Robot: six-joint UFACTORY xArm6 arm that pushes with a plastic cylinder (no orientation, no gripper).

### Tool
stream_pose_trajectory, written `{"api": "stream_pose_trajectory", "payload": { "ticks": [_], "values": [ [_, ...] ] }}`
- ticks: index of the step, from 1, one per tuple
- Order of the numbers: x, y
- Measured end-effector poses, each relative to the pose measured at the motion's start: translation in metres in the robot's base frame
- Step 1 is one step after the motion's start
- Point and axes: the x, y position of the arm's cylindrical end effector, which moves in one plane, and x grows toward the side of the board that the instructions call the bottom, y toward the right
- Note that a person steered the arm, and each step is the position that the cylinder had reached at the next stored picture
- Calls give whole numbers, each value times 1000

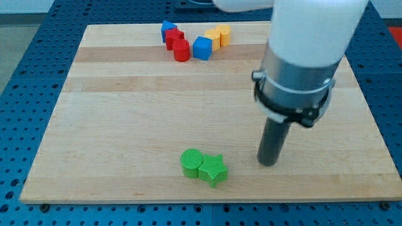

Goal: Drag the green blocks towards the center left

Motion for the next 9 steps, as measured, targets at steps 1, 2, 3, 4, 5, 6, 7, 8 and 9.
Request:
{"api": "stream_pose_trajectory", "payload": {
  "ticks": [1, 2, 3, 4, 5, 6, 7, 8, 9],
  "values": [
    [12, -29],
    [15, -51],
    [15, -80],
    [15, -117],
    [13, -157],
    [13, -179],
    [14, -186],
    [32, -183],
    [46, -182]
  ]
}}
